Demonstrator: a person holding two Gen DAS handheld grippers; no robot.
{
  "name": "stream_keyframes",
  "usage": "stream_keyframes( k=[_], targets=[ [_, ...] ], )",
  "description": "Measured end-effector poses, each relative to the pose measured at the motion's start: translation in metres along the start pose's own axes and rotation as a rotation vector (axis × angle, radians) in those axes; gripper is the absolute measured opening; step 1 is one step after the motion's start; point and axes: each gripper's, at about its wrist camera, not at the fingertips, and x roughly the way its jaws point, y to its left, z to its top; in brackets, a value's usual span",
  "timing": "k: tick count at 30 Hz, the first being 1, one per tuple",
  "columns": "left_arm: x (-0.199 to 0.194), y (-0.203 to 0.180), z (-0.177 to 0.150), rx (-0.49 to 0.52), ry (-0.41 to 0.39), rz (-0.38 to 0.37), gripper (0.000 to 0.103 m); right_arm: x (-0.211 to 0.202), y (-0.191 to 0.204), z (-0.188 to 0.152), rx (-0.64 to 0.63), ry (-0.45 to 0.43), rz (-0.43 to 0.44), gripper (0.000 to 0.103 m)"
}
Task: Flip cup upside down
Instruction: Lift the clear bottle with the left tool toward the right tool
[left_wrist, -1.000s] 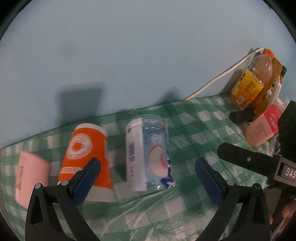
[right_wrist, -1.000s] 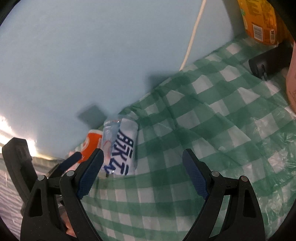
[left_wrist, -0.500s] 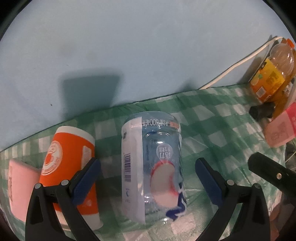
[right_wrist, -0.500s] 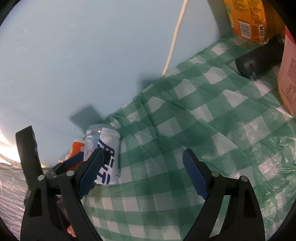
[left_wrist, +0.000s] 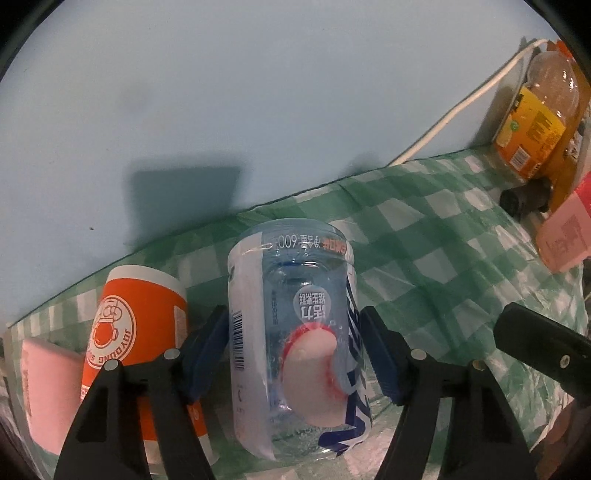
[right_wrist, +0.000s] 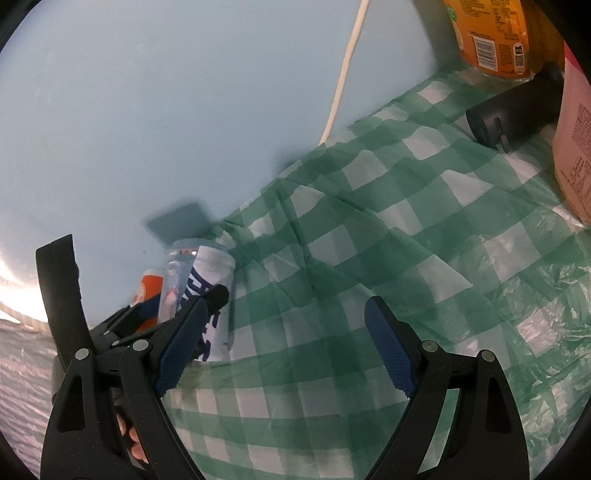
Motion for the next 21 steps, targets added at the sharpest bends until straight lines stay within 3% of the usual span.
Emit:
stream_keyframes(
  k=[5,11,21],
  targets=[
    [-0.008,-0.004,-0.002,0.019,-0.013,-0.016,0.072,-0.006,0.003,-0.006,-0.007,-0.009,0.005,0.086],
    [-0.048,0.001,-0.010,0.047,-0.068,-0.049,0.072,-0.027,0.003,-0.015,-0.016,-0.035,0.021,0.086],
    [-0.097,0.011,-0.065,0.143,-0.118,-0.080,0.072,-0.056,0.019,-0.054,-0.076,-0.047,0.089,0.086]
  ],
)
